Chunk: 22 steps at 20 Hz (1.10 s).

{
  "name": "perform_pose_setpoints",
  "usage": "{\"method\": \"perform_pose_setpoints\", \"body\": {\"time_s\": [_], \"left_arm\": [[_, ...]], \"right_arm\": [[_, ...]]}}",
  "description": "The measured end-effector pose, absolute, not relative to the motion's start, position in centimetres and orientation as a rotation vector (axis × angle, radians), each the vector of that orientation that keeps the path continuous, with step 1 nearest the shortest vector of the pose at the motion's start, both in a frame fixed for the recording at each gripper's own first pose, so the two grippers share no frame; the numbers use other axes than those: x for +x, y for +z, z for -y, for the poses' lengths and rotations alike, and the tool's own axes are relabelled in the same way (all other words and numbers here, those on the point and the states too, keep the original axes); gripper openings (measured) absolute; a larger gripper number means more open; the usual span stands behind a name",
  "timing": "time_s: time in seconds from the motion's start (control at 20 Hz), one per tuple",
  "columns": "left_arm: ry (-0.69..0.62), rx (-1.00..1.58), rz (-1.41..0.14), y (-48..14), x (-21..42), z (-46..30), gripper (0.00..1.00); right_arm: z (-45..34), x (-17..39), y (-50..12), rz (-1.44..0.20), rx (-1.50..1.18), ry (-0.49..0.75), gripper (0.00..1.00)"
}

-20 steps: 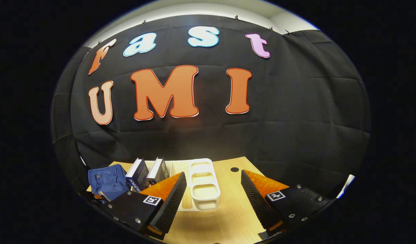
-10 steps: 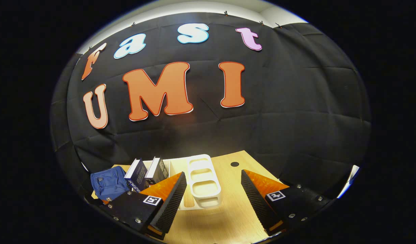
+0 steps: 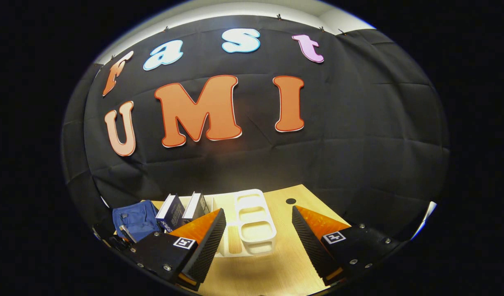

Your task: Open the schoolbag, grab two books from the bookshelf and put them into the schoolbag.

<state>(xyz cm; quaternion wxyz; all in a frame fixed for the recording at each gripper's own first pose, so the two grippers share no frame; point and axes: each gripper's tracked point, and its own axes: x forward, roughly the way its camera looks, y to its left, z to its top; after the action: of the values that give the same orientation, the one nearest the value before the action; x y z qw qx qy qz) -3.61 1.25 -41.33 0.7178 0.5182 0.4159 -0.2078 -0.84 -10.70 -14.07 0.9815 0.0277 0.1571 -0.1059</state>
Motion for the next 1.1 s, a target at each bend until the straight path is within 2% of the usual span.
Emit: {"method": "perform_pose_setpoints", "body": {"time_s": [0.3,0.7,0.95,1.1], "left_arm": [[-0.523,0.889,-1.010,-37.6,-1.0,0.6,0.00],[-0.534,0.804,-1.047,-33.8,3.4,-2.1,0.00],[-0.573,0.761,-1.082,-33.6,5.6,-3.8,0.00],[-0.583,0.725,-1.088,-33.3,7.0,-4.6,0.00]], "right_arm": [[8.9,-0.1,-12.1,-0.257,0.060,-0.204,0.96],[6.5,0.4,-9.7,-0.199,0.074,-0.173,0.96],[2.7,1.2,-10.3,-0.245,0.095,-0.102,0.96],[-0.5,2.2,-11.8,-0.334,0.086,-0.035,0.96]]}}
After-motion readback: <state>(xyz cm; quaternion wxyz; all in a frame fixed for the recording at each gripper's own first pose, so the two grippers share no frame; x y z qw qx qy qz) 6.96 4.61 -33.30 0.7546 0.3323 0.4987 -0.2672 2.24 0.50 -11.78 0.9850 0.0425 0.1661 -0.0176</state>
